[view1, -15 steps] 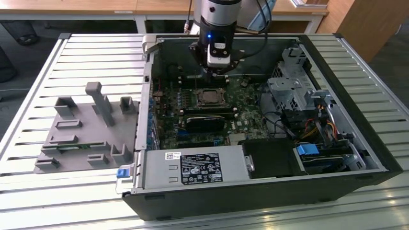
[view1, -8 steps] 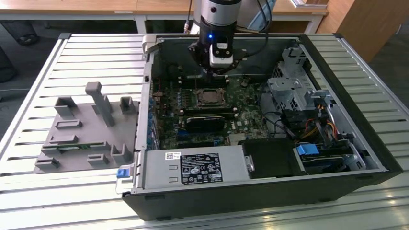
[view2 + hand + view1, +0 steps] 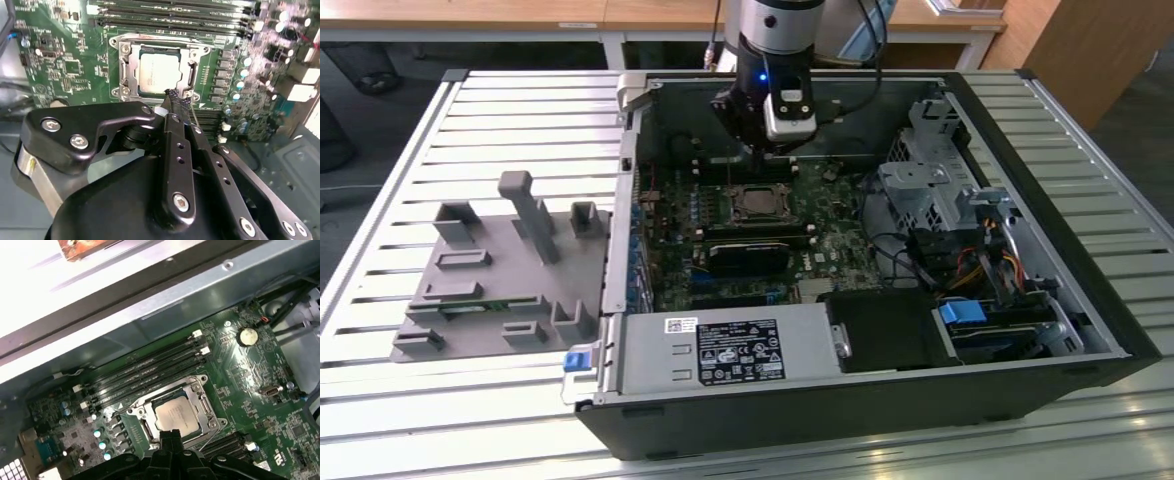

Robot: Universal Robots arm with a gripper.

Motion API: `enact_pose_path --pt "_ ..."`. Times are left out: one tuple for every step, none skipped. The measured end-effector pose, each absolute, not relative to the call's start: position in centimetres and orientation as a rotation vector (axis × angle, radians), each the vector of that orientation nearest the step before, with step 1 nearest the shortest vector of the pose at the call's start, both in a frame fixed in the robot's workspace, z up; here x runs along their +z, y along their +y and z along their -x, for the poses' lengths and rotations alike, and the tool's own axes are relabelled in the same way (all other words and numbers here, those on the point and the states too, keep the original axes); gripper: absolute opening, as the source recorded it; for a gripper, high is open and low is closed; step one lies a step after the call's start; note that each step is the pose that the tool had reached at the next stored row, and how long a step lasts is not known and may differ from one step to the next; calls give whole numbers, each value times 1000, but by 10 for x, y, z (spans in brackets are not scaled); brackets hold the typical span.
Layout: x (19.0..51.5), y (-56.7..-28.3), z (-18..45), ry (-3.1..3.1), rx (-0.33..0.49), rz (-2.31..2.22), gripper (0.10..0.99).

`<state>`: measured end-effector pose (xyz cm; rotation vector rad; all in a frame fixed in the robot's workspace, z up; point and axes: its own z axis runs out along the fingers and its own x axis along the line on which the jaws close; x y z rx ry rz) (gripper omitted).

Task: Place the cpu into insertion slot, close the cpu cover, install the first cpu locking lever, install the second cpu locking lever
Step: 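Install the first cpu locking lever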

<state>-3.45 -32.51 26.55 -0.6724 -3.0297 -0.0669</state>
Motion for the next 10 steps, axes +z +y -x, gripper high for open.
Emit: enact_pose_path --pt "265 -325 34 -3035 -66 644 106" --pt "265 -325 34 -3041 -66 615 106" --pt "265 -325 34 -3046 -65 588 106" --pt "265 -325 34 -3051 -65 561 106" --pt "265 -325 34 -3055 -64 533 106" --pt "265 -325 34 -3060 -64 506 106" --pt "265 -325 34 -3064 -63 477 106" --pt "265 -325 34 -3068 -62 450 106" --pt "265 -325 34 -3071 -62 423 106" --pt "265 -325 34 -3075 -62 394 106"
